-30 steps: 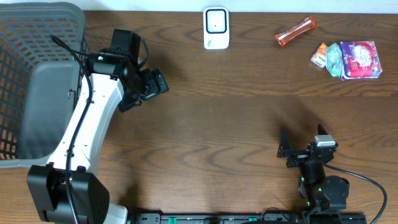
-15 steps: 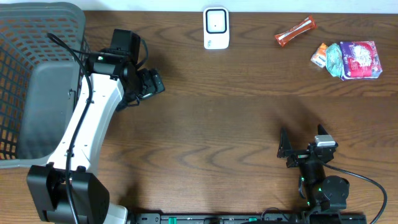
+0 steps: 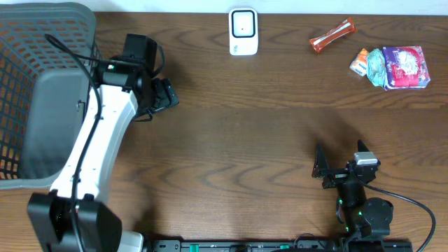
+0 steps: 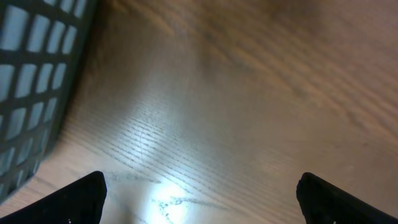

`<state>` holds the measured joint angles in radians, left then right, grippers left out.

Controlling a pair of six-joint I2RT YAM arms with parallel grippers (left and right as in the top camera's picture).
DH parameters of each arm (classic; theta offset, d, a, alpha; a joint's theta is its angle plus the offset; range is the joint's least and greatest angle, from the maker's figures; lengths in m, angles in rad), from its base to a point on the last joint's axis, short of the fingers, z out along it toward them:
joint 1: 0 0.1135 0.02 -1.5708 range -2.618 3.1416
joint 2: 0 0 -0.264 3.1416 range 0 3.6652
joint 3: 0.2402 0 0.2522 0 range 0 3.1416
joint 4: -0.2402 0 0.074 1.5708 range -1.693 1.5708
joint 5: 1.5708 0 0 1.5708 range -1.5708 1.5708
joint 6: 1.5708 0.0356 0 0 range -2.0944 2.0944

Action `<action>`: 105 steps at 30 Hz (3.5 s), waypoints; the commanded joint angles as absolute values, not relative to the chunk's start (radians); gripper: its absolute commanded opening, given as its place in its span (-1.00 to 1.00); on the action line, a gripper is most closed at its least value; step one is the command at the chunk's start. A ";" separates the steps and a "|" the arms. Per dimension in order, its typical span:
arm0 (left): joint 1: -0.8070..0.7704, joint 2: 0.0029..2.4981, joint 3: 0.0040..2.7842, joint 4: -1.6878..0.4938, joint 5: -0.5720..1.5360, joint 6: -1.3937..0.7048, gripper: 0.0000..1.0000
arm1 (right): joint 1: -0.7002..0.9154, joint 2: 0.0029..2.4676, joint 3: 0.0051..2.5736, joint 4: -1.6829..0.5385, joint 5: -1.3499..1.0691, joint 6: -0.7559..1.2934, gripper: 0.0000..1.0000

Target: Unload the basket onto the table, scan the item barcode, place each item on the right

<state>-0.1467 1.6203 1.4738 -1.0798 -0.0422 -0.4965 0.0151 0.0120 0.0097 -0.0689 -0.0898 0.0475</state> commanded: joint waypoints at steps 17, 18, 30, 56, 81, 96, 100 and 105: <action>-0.147 1.079 0.926 -0.616 -0.033 -0.303 0.96 | 0.001 0.005 0.005 -0.070 -0.080 0.036 0.99; -0.147 1.034 0.886 -0.585 -0.033 -0.303 0.96 | 0.001 0.005 0.005 -0.070 -0.081 0.036 0.98; -0.147 0.502 0.452 -0.312 -0.033 -0.303 0.96 | 0.001 0.005 0.005 -0.070 -0.081 0.036 0.99; -0.140 0.006 0.047 0.084 -0.034 -0.217 0.96 | 0.001 0.005 0.005 -0.070 -0.080 0.036 0.99; -0.141 0.001 0.004 -0.075 0.000 -0.008 0.95 | 0.001 0.005 0.005 -0.070 -0.080 0.036 0.99; -0.141 0.001 0.004 -0.078 0.000 0.007 0.96 | 0.001 0.005 0.005 -0.070 -0.080 0.036 0.99; -0.140 0.001 0.004 -0.078 -0.001 0.008 0.96 | 0.001 0.005 0.005 -0.070 -0.080 0.036 0.98; -0.140 0.001 0.004 -0.078 -0.001 0.023 0.95 | 0.001 0.005 0.005 -0.070 -0.081 0.036 0.98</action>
